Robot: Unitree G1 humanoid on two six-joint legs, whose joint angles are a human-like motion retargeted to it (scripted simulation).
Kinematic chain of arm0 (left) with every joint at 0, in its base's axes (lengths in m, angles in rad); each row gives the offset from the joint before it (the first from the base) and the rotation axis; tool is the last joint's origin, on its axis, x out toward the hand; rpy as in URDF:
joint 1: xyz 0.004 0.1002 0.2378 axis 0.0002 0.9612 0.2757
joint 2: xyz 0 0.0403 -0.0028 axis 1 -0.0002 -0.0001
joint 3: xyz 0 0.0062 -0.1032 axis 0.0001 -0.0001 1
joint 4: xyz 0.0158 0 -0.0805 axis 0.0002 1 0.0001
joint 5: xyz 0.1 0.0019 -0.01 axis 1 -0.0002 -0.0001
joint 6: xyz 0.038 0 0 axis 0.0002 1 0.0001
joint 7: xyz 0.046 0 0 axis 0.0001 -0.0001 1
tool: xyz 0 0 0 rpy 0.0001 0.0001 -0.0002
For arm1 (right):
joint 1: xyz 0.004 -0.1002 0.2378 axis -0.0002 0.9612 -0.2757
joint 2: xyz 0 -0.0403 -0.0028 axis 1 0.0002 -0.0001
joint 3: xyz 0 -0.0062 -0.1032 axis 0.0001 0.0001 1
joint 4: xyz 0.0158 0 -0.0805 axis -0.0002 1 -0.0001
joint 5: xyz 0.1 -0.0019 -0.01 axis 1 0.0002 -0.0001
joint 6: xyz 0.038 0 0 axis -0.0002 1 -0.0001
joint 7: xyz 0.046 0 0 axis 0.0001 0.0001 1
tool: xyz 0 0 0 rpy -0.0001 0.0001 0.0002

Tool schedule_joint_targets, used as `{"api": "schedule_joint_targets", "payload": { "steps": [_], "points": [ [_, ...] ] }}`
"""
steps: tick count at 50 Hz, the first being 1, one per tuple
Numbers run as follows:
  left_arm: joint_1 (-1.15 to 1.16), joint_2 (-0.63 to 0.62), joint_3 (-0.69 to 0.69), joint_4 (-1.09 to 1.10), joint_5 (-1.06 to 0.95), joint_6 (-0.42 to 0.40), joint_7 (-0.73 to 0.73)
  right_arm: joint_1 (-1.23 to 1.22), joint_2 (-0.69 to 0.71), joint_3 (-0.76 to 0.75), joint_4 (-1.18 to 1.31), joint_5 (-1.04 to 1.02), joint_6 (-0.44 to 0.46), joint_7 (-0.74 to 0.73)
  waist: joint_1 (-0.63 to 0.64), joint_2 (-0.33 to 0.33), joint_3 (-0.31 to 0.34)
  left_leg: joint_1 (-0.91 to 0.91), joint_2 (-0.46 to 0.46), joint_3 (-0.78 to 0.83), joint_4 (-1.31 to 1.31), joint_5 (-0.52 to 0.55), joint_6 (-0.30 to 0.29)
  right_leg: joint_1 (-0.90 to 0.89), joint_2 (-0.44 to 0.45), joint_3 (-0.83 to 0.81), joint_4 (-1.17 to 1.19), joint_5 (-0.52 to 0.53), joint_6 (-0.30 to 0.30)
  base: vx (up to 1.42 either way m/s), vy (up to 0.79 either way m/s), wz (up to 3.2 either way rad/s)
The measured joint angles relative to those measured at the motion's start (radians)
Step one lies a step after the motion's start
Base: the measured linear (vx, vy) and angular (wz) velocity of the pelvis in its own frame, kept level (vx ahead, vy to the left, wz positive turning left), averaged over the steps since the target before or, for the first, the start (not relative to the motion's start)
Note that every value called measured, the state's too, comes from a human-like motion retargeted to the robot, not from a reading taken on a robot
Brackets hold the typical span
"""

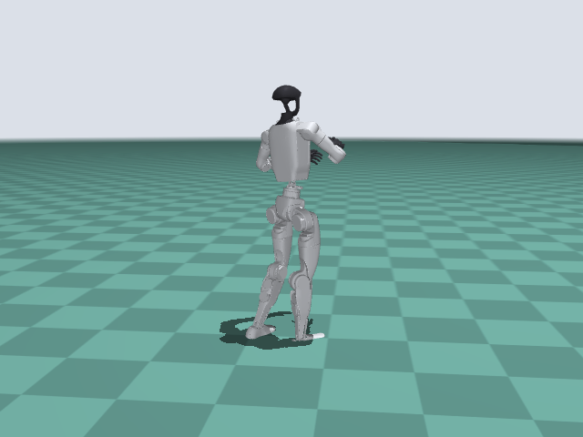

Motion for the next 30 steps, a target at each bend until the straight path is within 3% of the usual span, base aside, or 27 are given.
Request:
{"api": "schedule_joint_targets", "payload": {
  "steps": [30],
  "points": [
    [0.087,-0.171,0.018,0.008,-0.48,-0.039,-0.029,0.47,0.091,-0.189,-0.007,0.547,0.029,0.036,-0.054,0.064,0.019,0.015,-0.021,0.033,-0.051,0.019,-0.004,-0.021,-0.012,0.02,0.002,0.01,0.014,0.0,0.0,0.0]
  ]
}}
